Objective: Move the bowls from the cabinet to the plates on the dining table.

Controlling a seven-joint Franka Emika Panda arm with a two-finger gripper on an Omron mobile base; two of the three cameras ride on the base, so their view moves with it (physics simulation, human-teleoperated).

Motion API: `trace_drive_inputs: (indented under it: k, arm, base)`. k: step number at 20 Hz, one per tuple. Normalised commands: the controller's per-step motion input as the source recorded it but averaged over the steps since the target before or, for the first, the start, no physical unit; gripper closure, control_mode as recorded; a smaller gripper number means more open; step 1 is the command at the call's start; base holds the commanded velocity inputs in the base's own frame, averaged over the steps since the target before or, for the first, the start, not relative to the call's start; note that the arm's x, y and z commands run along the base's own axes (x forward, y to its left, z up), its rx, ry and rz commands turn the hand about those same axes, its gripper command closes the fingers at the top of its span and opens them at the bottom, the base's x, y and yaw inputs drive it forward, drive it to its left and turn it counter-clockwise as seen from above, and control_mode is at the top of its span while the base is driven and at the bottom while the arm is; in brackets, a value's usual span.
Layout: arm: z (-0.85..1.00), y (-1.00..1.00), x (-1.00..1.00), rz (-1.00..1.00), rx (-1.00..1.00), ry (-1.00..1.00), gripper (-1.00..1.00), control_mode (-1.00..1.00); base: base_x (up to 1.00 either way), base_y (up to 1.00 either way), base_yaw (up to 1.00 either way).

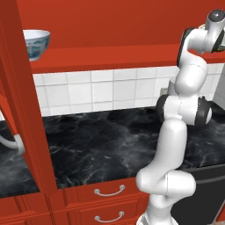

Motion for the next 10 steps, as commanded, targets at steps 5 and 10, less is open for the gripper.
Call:
trace_drive_inputs:
  k: [5, 10]
  arm:
    - [0.05, -0.17, -0.48, 0.03, -0.10, -0.16, 1.00, -1.00]
    - [0.12, -0.04, -0.65, 0.05, -0.11, -0.12, 1.00, -1.00]
  base:
    - [0.00, 0.00, 0.00]
    - [0.00, 0.00, 0.00]
